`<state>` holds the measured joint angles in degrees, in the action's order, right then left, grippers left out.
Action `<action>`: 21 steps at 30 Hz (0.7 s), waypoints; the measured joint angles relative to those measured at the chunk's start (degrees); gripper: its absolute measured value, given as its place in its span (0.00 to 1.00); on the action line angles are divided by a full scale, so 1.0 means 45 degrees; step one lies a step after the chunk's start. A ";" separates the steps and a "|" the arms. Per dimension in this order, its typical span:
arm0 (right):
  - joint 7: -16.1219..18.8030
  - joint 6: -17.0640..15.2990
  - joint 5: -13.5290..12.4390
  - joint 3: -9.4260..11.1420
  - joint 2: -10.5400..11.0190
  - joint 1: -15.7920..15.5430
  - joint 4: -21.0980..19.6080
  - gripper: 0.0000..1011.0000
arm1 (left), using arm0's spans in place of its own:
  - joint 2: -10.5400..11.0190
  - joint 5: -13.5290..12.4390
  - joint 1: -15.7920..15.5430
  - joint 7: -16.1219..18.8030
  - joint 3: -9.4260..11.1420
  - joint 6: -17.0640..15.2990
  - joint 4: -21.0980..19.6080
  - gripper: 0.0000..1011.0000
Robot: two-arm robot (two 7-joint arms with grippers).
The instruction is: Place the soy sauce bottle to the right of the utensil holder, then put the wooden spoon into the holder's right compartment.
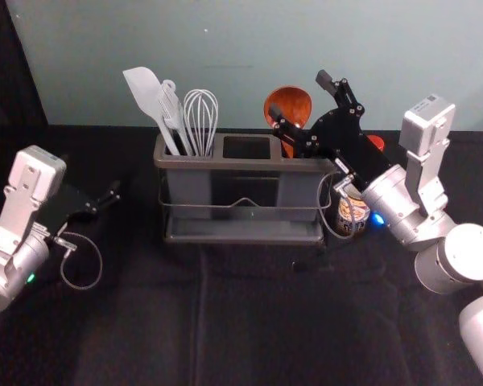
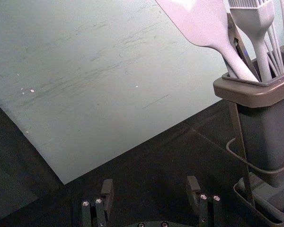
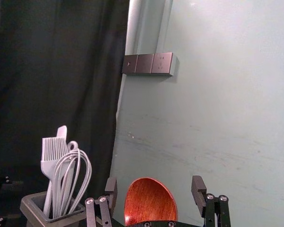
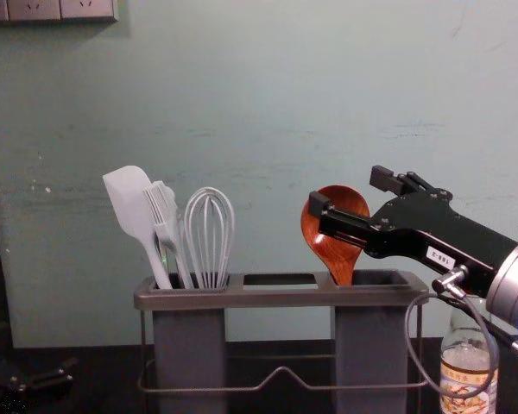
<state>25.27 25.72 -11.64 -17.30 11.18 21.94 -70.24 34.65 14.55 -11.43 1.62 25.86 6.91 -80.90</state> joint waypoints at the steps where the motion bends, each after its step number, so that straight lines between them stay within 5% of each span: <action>1: -0.0003 -0.0002 0.0002 0.0000 0.0000 0.0001 -0.0002 0.99 | 0.0000 0.0000 0.0000 0.0000 0.0000 0.0000 0.0000 0.99; 10: -0.0031 -0.1004 -0.0103 0.0028 0.0338 -0.0328 -0.1170 0.99 | 0.0000 0.0000 0.0000 0.0000 0.0000 0.0000 0.0000 0.99; 21: -0.1821 -0.3860 0.0474 0.0624 0.1038 -0.1854 -0.4790 0.99 | 0.0000 0.0000 0.0000 0.0000 0.0000 0.0000 0.0000 0.99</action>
<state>17.08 8.35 -9.51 -14.50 15.85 13.60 -91.79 34.64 14.55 -11.43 1.62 25.86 6.91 -80.90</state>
